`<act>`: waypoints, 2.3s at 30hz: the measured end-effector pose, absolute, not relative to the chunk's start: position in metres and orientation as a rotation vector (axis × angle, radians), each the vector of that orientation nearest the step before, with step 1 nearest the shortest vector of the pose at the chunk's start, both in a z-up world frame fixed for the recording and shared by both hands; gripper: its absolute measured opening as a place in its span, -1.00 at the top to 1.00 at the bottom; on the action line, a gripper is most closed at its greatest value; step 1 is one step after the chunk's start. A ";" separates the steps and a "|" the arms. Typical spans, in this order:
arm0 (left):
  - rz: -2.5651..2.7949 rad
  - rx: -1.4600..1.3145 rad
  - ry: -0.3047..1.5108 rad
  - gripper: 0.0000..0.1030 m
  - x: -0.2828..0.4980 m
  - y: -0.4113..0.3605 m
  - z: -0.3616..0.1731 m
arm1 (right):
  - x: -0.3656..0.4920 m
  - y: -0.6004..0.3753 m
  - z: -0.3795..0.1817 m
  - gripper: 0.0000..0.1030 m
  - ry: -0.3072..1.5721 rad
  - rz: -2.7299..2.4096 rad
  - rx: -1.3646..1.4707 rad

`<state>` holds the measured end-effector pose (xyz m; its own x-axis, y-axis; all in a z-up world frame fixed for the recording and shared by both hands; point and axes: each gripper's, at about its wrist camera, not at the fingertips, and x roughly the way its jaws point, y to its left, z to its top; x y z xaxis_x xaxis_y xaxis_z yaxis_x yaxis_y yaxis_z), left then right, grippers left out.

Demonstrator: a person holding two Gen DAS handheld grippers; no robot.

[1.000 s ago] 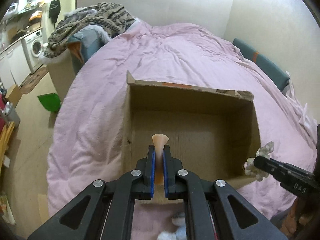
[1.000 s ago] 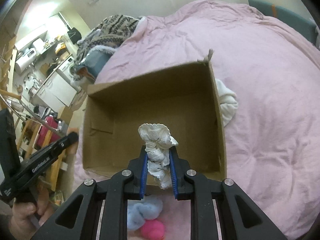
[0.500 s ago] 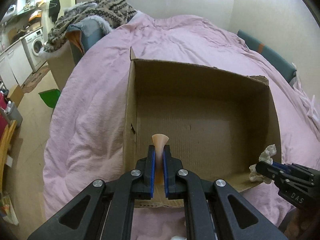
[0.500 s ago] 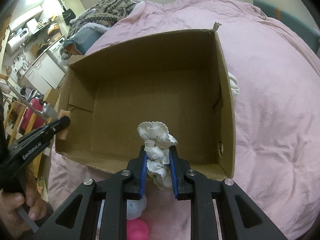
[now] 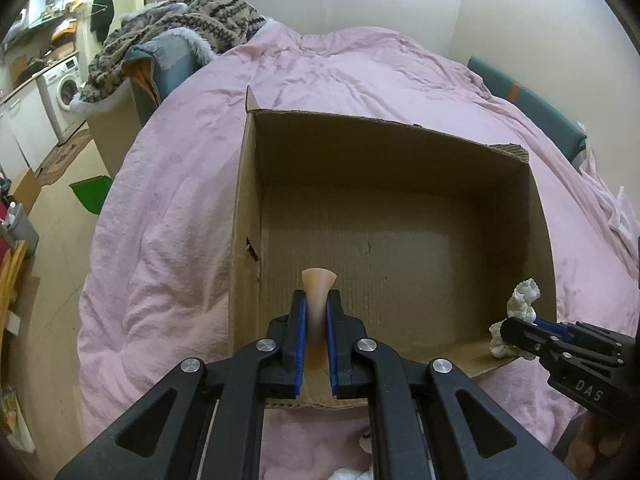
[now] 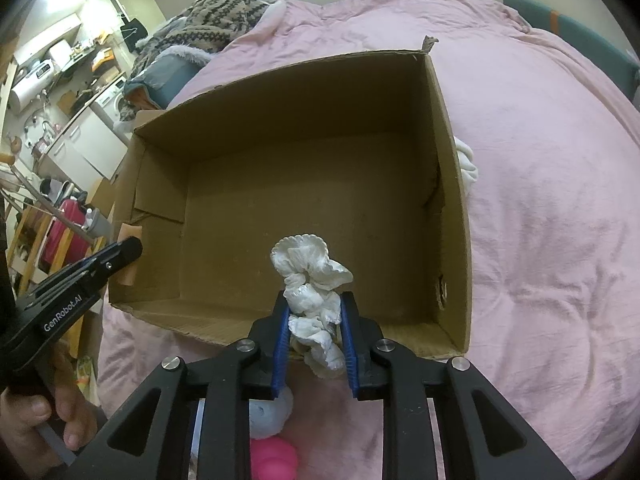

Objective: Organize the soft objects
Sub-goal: 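Open both grippers to drop the scrunchie and the tube into the box, then move the left gripper to the white lace scrunchie and grasp it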

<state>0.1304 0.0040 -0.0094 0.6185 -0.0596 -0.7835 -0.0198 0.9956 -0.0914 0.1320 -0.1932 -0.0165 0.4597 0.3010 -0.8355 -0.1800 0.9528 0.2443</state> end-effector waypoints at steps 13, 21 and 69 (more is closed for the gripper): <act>-0.042 -0.069 0.900 0.61 0.127 -0.003 -0.009 | 0.132 -0.194 -0.010 -0.26 1.013 0.319 0.179; -0.046 -0.065 0.851 -0.25 0.121 -0.007 0.000 | 0.135 -0.199 -0.011 -0.37 1.022 0.304 0.201; 0.098 -0.116 0.978 -0.29 0.016 0.031 0.014 | 0.052 -0.200 -0.006 -0.37 1.110 0.366 0.222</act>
